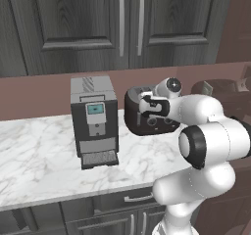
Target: Start the toaster. Once the lever pops up, take the bread to the plate on the dining counter.
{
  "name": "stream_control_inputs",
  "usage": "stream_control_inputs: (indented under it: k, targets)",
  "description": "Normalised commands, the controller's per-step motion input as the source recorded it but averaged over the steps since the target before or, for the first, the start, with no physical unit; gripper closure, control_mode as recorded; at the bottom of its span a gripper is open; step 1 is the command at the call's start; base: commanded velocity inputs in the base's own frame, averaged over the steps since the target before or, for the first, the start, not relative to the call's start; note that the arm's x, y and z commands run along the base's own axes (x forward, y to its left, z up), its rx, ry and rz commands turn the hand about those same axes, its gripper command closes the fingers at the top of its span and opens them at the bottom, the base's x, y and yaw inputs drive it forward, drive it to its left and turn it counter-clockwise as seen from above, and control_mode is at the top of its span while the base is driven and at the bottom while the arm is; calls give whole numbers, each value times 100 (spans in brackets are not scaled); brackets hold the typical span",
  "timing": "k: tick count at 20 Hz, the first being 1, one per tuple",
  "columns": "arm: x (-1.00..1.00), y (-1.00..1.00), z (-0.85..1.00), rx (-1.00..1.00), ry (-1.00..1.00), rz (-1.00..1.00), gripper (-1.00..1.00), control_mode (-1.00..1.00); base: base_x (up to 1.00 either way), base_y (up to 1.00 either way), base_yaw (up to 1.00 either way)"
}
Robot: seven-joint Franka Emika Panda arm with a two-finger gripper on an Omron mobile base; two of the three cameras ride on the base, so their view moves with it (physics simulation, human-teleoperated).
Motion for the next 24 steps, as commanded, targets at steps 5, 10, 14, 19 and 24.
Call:
stream_control_inputs:
  k: [5,10,14,19,24]
  targets:
    - [0,0,0,0,0,0,-100,-100,0,0,0]
    - [0,0,0,0,0,0,-100,-100,0,0,0]
    - [0,0,0,0,0,0,-100,-100,0,0,0]
    - [0,0,0,0,0,0,-100,-100,0,0,0]
    - [0,0,0,0,0,0,-100,-100,0,0,0]
